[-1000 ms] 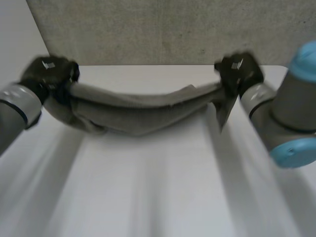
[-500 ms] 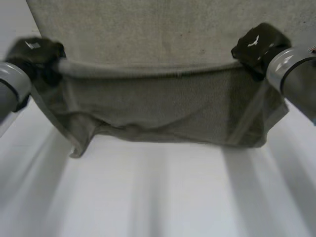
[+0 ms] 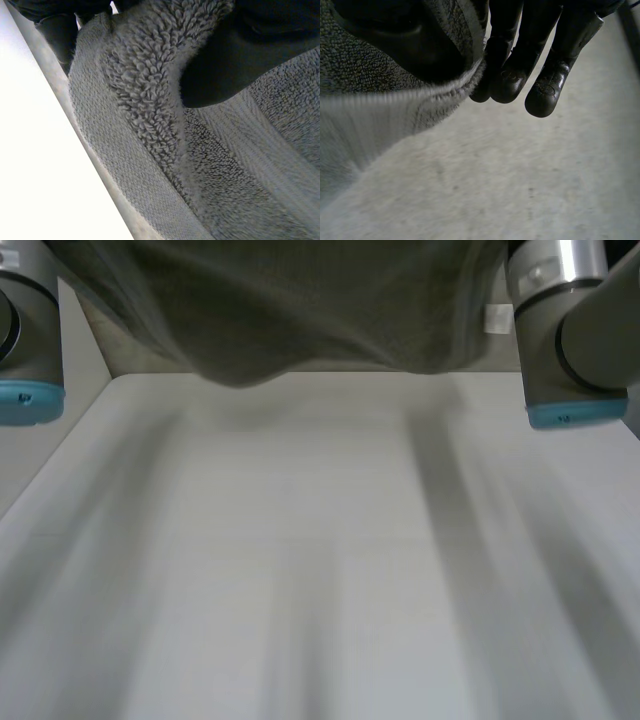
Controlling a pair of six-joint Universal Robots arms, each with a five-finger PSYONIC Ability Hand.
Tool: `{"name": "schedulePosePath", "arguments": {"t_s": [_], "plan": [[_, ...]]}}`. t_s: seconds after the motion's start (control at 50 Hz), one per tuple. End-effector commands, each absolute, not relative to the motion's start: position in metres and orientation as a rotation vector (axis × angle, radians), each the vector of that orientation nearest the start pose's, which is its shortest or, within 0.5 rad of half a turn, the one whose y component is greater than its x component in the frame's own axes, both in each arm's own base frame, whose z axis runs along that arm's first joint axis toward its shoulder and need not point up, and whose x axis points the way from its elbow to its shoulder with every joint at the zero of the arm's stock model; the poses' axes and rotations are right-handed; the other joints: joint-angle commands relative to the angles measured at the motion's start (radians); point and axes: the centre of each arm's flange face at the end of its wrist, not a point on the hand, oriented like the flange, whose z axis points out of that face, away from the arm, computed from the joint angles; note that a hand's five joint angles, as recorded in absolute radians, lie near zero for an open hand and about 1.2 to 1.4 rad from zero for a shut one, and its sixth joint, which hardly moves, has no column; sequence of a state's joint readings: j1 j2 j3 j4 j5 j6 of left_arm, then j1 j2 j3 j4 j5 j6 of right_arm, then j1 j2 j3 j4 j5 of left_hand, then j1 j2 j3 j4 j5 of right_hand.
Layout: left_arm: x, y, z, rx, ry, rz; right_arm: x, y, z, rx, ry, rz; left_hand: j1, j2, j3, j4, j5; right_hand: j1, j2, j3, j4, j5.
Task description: Fold the towel.
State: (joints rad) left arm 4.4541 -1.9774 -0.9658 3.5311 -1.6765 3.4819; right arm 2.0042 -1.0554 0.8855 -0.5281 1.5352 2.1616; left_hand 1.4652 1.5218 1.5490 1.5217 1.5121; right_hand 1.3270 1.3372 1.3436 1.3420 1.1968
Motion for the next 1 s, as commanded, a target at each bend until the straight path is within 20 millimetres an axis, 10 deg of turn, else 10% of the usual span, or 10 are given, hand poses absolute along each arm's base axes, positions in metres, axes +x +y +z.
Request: {"name": "schedulePosePath", "arguments": {"t_s": [0.02, 0.06, 0.22, 0.44, 0.64, 1.0], "plan": [[-0.233, -0.373, 0.321, 0.498, 1.840, -2.449, 0.310, -0.345, 0.318, -1.540, 1.595, -2.727, -0.069, -0.126, -0.153, -0.125, -0.290, 0.069, 0.059, 0.053, 0.054, 0.025], [-0.234, -0.359, 0.276, 0.606, 2.013, -2.335, 0.305, -0.332, 0.275, -1.696, 1.760, -2.437, -0.069, -0.126, -0.153, -0.125, -0.290, 0.069, 0.059, 0.053, 0.054, 0.025], [-0.224, -0.328, 0.201, 0.715, 2.256, -2.104, 0.293, -0.297, 0.201, -1.871, 1.962, -2.016, -0.069, -0.126, -0.153, -0.125, -0.290, 0.069, 0.059, 0.053, 0.054, 0.025], [-0.202, -0.309, 0.172, 0.671, 2.332, -1.990, 0.277, -0.275, 0.138, -1.903, 2.122, -1.693, -0.069, -0.126, -0.153, -0.125, -0.290, 0.069, 0.059, 0.053, 0.054, 0.025], [-0.199, -0.307, 0.179, 0.659, 2.300, -2.014, 0.261, -0.286, 0.137, -1.627, 2.254, -1.725, -0.069, -0.126, -0.153, -0.125, -0.290, -0.466, -0.477, -0.483, -0.482, -0.511], [-0.174, -0.323, 0.195, 0.544, 2.217, -2.050, 0.239, -0.304, 0.158, -1.398, 2.325, -1.912, -0.069, -0.126, -0.153, -0.125, -0.290, -0.496, -0.507, -0.513, -0.511, -0.541]]}}
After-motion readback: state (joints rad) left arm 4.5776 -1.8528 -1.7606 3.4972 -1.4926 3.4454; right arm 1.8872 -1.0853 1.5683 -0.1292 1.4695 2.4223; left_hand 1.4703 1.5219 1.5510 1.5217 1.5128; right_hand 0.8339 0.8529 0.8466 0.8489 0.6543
